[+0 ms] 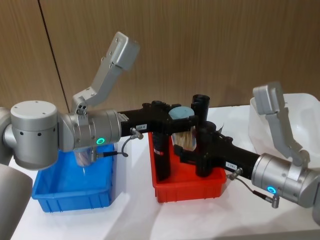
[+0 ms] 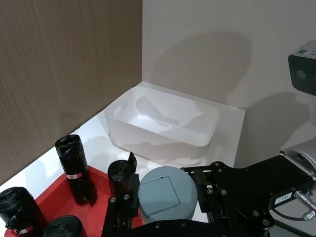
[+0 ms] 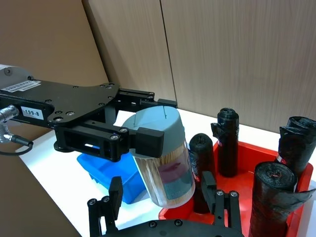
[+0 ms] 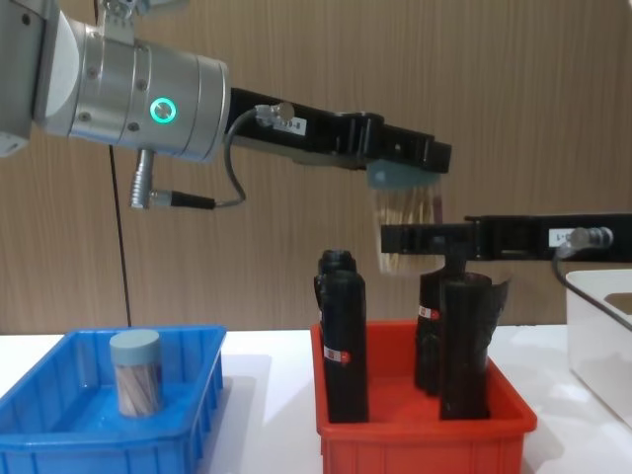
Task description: Pick the cotton swabs from the blue box and place them into the white box.
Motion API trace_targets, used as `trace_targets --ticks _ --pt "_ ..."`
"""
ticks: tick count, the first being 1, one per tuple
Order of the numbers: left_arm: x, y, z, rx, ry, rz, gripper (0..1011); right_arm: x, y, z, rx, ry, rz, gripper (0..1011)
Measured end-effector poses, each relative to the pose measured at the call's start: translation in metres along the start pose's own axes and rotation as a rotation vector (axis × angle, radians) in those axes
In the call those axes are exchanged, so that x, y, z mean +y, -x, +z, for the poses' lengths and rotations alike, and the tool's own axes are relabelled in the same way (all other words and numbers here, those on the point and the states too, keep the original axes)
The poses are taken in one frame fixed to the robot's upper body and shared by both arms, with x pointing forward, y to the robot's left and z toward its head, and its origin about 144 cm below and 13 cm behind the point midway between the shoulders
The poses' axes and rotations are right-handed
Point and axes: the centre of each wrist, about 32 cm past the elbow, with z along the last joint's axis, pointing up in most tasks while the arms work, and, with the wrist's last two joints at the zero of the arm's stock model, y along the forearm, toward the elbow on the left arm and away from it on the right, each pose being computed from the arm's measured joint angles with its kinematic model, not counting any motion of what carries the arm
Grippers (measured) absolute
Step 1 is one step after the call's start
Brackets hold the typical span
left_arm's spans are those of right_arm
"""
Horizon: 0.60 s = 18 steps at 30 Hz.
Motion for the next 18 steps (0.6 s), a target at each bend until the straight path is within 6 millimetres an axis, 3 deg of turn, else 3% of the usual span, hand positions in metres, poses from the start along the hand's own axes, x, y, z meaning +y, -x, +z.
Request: trace_targets --ticks 18 --pt "0.0 0.0 0.0 0.0 0.0 0.0 669 0.009 -0.0014 -0.0003 -0.01 0.0 0.006 1001"
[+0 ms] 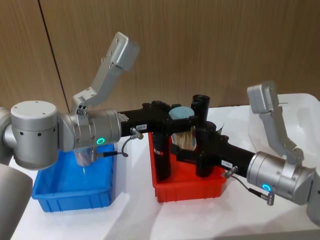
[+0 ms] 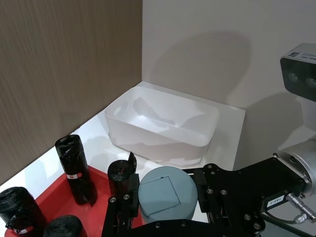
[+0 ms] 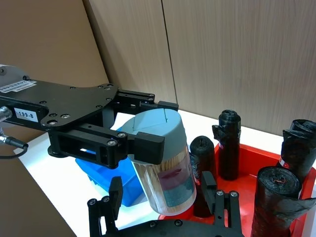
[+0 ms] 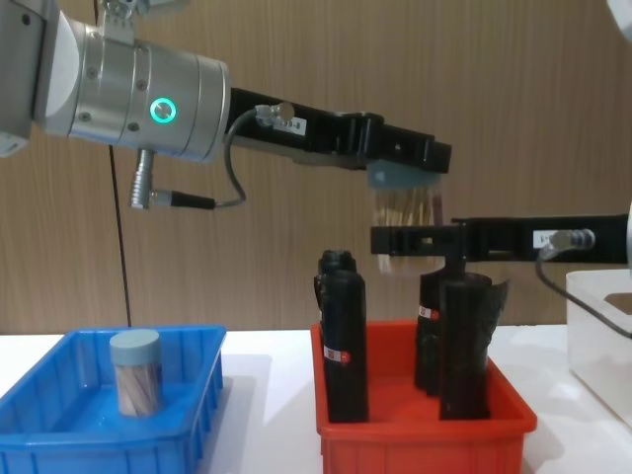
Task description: Pick the cotton swabs from the blue box and place them into the white box.
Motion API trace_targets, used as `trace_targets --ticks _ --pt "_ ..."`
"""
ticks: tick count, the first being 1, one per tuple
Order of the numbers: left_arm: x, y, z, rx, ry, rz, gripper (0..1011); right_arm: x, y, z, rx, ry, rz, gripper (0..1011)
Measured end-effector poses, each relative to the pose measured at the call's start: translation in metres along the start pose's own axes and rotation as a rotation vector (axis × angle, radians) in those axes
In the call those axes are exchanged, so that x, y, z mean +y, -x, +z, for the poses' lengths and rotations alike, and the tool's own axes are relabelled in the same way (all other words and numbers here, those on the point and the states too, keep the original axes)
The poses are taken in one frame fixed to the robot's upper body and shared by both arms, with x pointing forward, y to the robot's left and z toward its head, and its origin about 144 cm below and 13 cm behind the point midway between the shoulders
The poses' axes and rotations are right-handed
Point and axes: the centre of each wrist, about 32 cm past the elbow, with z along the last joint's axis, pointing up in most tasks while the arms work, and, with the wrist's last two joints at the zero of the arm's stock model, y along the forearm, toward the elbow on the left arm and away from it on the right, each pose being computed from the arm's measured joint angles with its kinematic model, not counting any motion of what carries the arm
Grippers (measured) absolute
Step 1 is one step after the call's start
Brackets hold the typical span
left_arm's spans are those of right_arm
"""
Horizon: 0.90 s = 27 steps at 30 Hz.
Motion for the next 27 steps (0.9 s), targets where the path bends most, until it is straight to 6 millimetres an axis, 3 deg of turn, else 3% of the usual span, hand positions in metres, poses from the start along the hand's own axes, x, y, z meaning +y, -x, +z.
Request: trace_targets --ticks 6,15,27 --pt "0.0 0.0 0.0 0.0 0.0 0.0 669 0.0027 -0.0006 -0.0013 -0.002 0.0 0.0 931" --pt "0.0 0.0 0.0 0.0 0.0 0.001 669 0.0067 -0.0019 -0.0038 -0.004 -0.004 -0.008 679" --pt "0.0001 -0.0001 0.0 -0.001 0.0 0.004 669 0.0099 -0.0027 -0.0057 -0.007 -0.013 -0.017 653"
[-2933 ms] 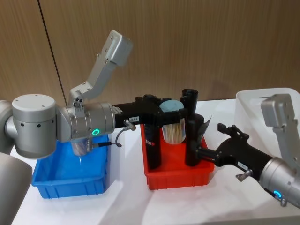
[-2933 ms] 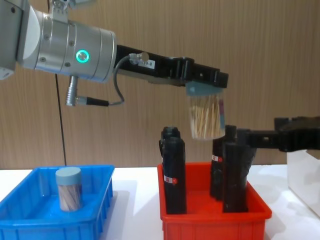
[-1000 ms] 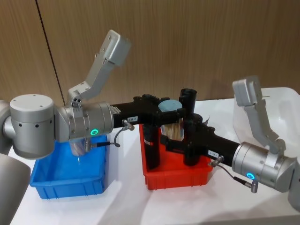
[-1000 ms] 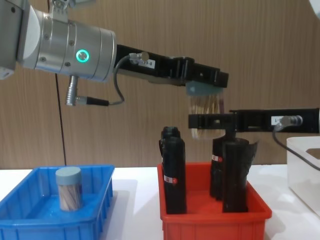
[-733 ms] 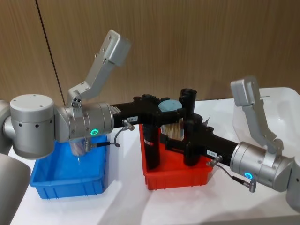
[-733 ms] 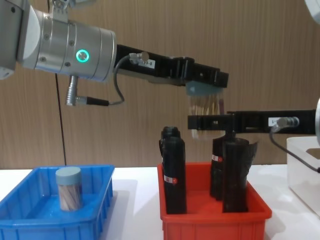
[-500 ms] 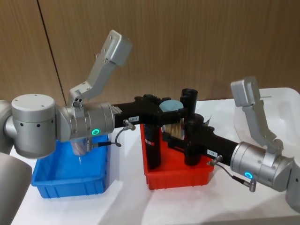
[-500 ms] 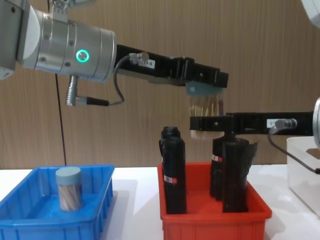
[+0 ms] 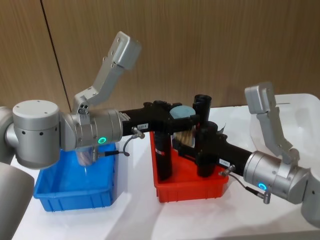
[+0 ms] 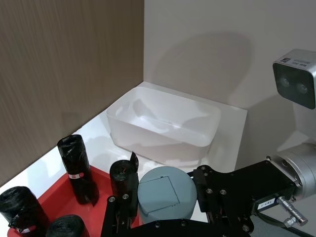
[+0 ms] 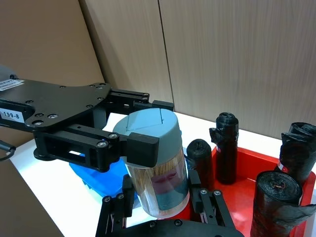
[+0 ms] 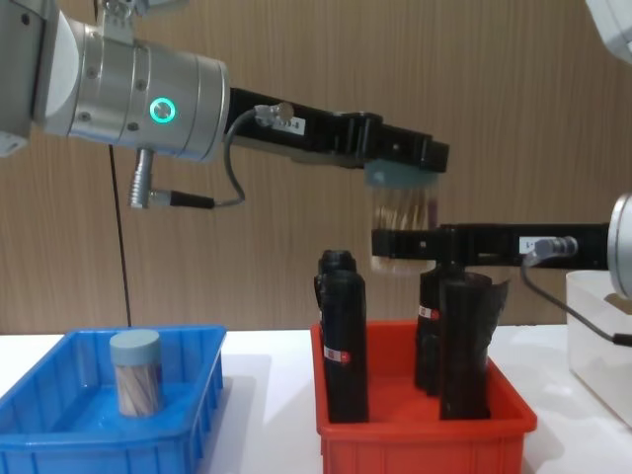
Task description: Pick the cotton swabs from the blue box and place them into the white box.
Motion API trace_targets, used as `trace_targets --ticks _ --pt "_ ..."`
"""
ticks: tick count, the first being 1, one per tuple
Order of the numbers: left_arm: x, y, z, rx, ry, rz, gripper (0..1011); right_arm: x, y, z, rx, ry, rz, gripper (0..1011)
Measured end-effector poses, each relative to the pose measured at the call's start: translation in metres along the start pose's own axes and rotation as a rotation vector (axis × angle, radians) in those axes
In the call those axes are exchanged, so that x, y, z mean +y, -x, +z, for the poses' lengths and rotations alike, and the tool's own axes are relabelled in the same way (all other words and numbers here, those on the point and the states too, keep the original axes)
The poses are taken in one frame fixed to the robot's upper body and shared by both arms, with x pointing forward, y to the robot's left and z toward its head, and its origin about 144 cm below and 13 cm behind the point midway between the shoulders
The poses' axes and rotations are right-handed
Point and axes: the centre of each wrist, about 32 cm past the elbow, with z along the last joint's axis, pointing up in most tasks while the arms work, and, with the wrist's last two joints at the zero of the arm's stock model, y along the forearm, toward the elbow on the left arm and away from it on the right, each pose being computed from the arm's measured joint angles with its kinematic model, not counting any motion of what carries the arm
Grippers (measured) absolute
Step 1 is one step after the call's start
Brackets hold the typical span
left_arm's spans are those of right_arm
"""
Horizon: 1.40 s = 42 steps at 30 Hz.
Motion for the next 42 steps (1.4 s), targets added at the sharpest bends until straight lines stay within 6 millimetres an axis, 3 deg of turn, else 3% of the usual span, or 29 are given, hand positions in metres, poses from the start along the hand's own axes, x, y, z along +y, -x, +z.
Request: trace_targets --ticks 13,29,42 --pt "0.0 0.0 0.0 0.001 0.0 -0.005 999 0.001 -0.001 -0.001 -0.005 -0.009 -0.016 652" --pt "0.0 0.0 0.0 0.001 0.0 -0.004 1004 -0.001 -0.003 -0.003 -0.002 -0.019 -0.044 652" --pt "0.0 0.0 0.0 0.001 0.0 -0.004 1004 -0.015 -0.023 -0.013 0.001 -0.013 -0.178 652"
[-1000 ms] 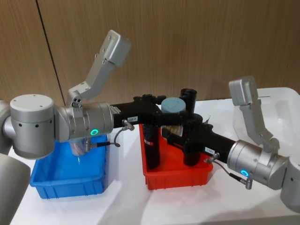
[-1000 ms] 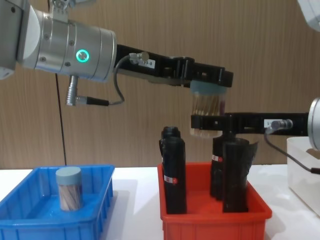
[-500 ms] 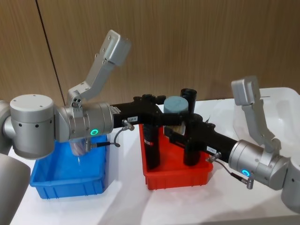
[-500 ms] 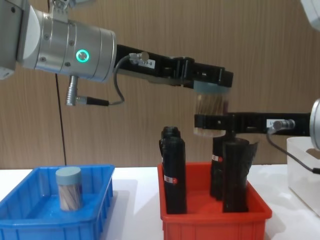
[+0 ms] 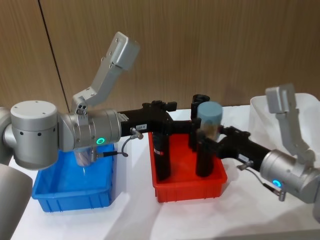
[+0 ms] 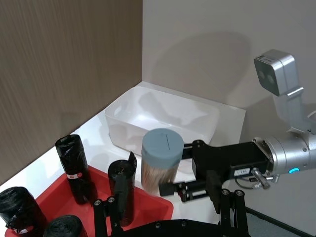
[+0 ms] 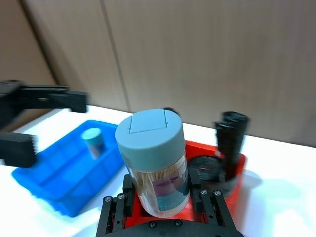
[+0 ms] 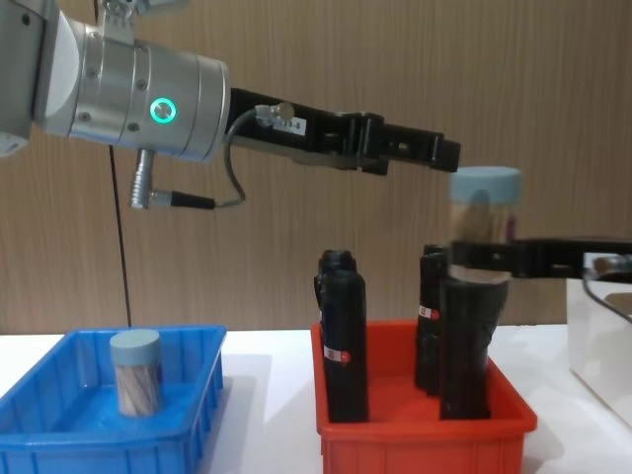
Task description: Pick the cotton swabs from the blue box and place them into the white box.
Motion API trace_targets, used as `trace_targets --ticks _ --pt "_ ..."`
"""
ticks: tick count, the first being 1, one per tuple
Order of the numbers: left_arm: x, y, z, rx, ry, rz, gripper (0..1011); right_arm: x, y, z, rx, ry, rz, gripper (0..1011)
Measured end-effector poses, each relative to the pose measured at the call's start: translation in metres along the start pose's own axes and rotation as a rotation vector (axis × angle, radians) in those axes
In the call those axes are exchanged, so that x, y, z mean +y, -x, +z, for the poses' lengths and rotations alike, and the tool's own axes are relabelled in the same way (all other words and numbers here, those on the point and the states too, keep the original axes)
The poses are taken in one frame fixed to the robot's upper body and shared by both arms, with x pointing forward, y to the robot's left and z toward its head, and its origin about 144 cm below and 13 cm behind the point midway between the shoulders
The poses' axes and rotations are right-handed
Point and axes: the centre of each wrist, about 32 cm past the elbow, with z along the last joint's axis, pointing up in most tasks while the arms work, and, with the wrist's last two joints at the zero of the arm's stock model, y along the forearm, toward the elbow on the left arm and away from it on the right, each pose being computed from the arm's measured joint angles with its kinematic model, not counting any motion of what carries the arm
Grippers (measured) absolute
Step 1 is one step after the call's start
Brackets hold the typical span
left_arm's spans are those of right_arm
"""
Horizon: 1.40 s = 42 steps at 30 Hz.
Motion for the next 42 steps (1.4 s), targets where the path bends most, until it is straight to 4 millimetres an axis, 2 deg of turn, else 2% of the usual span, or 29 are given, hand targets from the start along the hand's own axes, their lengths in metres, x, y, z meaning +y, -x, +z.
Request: trace_targets --ticks 12,29,39,42 --pt "0.0 0.0 0.0 0.0 0.0 0.0 1004 -0.013 -0.031 -0.007 -0.006 0.003 -0.163 652" --pt "0.0 0.0 0.0 0.0 0.0 0.0 1004 -0.032 -0.087 -0.015 -0.024 0.025 -0.43 652" --pt "0.0 0.0 0.0 0.0 0.0 0.0 1004 -0.037 -0.106 -0.021 -0.011 0.047 -0.504 652" --pt "0.0 0.0 0.0 0.0 0.0 0.0 1004 -0.039 -0.111 -0.022 -0.005 0.051 -0.516 715"
